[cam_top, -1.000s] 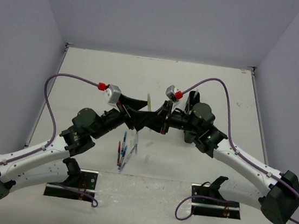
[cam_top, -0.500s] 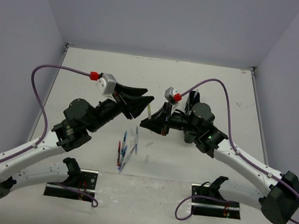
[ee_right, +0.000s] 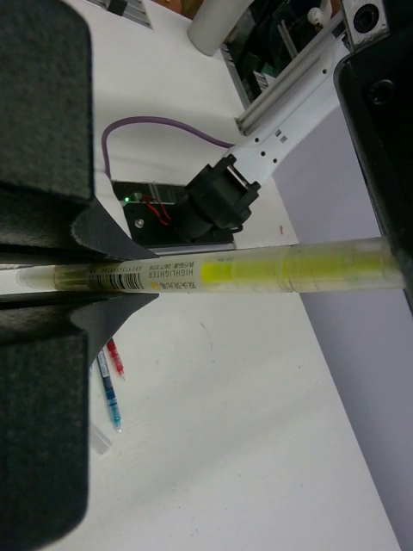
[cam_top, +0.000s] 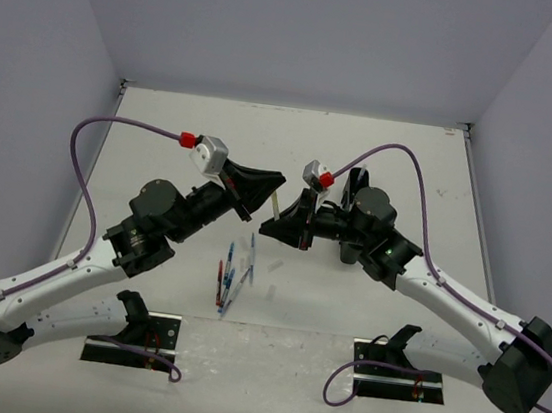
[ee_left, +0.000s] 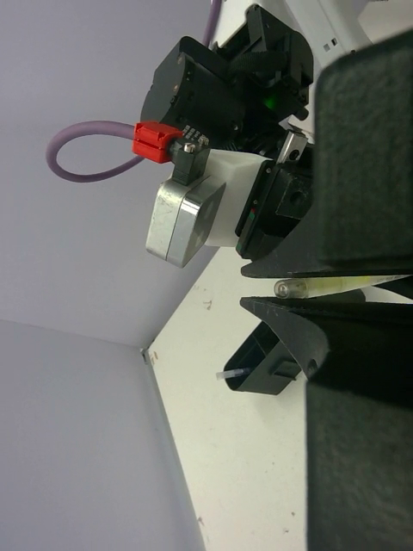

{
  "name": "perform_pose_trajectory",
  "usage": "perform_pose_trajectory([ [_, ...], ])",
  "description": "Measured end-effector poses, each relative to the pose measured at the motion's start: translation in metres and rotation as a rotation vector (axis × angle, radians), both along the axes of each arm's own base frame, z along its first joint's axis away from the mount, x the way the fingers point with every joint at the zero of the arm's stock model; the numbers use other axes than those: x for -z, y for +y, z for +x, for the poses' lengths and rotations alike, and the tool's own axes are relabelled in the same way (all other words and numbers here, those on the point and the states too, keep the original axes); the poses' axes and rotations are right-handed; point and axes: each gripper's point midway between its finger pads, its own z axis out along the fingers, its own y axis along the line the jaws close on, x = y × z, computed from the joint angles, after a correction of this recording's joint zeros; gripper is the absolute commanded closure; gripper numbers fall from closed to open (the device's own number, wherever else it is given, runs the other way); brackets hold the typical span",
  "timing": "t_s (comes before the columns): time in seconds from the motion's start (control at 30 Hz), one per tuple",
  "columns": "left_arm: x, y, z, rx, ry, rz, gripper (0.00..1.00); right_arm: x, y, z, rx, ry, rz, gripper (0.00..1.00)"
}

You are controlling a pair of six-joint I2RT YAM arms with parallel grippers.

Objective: Sort the stationery into containers
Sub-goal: Close the pen cap on the pen.

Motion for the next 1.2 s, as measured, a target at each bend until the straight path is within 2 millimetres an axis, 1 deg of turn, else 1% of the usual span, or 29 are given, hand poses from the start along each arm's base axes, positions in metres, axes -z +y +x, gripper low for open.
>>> perform_pose_trajectory([
  [0.13,0.000,-0.001,-0.001,0.009,0.003,-0.014,1.00,-0.001,0.000,0.000,0.000,-0.002,-0.006,1.00],
  [0.33,0.001,-0.002,-0.002,0.026,0.007,-0.052,1.00,-0.002,-0.001,0.001,0.010,0.015,-0.028,1.00],
  [0.6,-0.009,0.000,-0.001,0.030,-0.002,-0.148,1.00,-0.018,-0.002,0.006,0.047,0.020,-0.049,1.00],
  [0.73,-0.013,0.004,0.002,0.018,-0.012,-0.205,1.00,-0.026,0.001,0.010,0.050,0.032,-0.082,1.00],
  [0.97,-0.022,0.018,0.009,-0.034,-0.037,-0.310,1.00,-0.040,0.013,0.019,0.016,0.067,-0.156,1.00],
  [1.07,-0.026,0.024,0.010,-0.052,-0.051,-0.338,1.00,-0.042,0.016,0.019,-0.007,0.087,-0.181,1.00],
  [1.2,-0.027,0.027,0.011,-0.065,-0.054,-0.346,1.00,-0.042,0.019,0.018,-0.036,0.114,-0.208,1.00],
])
